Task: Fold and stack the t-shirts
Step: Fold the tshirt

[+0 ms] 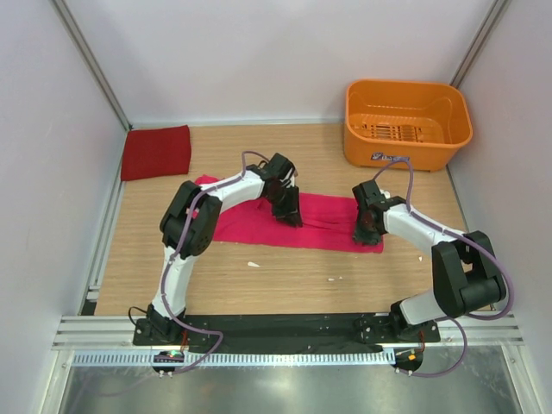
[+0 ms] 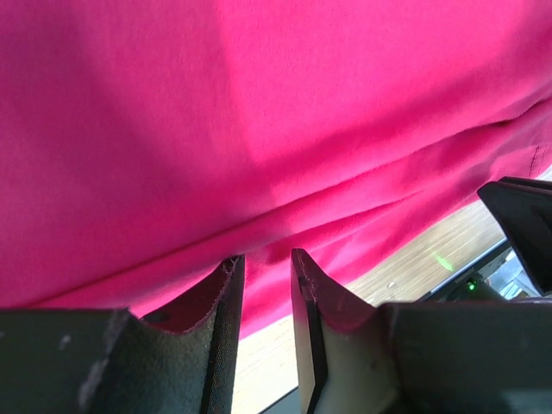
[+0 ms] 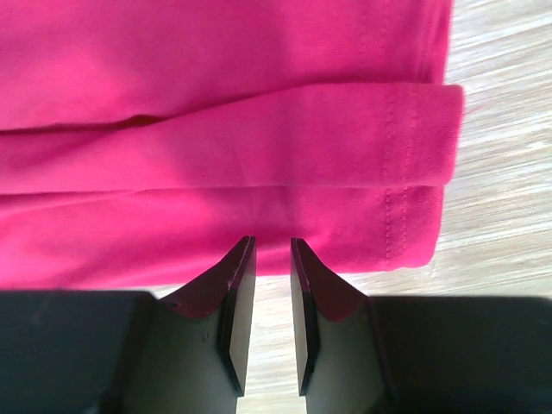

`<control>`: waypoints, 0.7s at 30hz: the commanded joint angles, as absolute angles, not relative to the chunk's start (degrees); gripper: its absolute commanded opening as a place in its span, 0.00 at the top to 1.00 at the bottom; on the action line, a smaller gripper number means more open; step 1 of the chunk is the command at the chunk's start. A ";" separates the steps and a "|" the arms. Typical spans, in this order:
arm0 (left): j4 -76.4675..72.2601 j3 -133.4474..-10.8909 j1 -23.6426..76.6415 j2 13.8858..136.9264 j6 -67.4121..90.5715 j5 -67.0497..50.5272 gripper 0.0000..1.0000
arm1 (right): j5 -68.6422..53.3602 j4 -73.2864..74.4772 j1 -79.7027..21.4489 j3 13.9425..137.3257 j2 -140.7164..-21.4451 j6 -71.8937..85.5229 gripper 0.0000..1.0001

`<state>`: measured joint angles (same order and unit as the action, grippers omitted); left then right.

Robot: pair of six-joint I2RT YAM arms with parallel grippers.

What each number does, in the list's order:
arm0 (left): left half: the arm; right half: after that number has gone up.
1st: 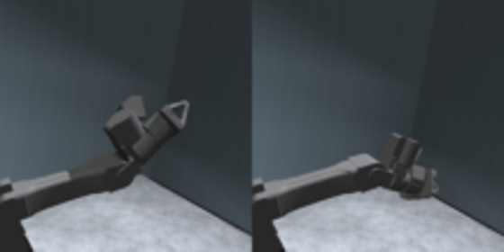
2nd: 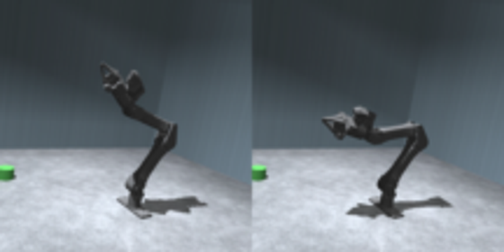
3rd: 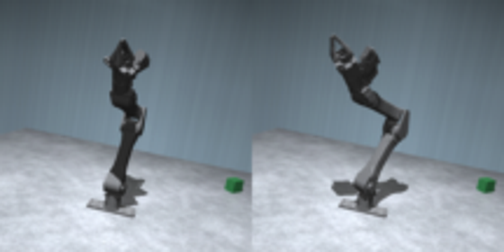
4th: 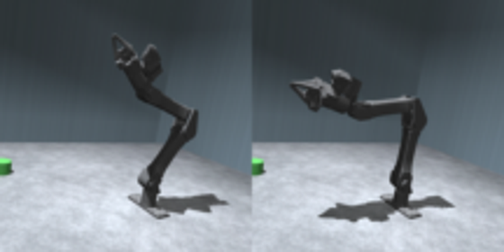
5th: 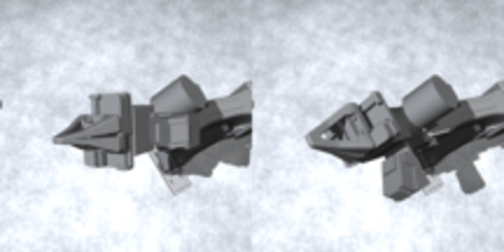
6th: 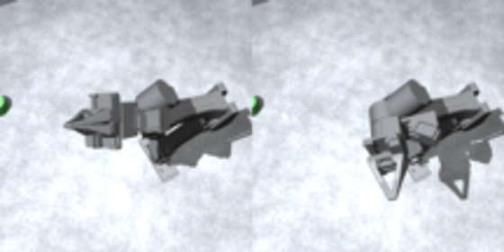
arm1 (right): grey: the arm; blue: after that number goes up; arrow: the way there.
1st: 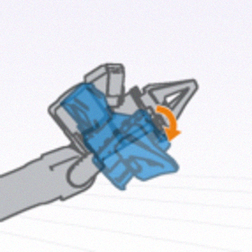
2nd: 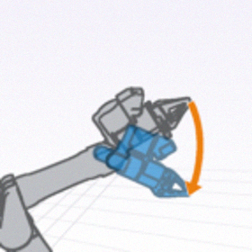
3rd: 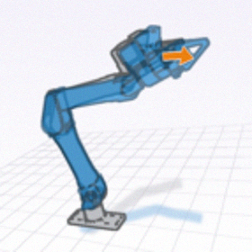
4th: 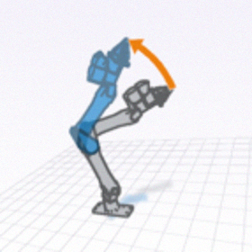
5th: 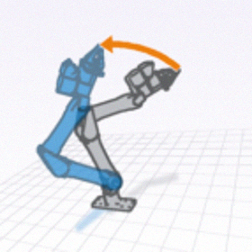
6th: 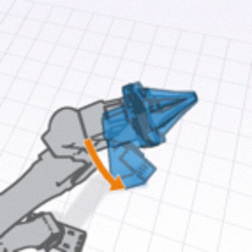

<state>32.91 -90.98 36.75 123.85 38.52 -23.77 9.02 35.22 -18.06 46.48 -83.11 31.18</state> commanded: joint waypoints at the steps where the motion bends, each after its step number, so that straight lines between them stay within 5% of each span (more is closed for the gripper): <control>1: 31.73 -94.04 37.18 125.41 39.02 -23.91 0.70 | 12.65 31.03 -17.40 45.09 -81.03 33.49 0.72; 21: 32.78 -96.95 37.18 126.65 39.02 -23.47 0.70 | 16.35 25.31 -8.79 55.01 -91.22 28.74 0.70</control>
<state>33.04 -97.62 36.82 128.44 39.00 -23.53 14.15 28.23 -9.67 50.37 -89.65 30.41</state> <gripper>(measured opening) 0.299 0.301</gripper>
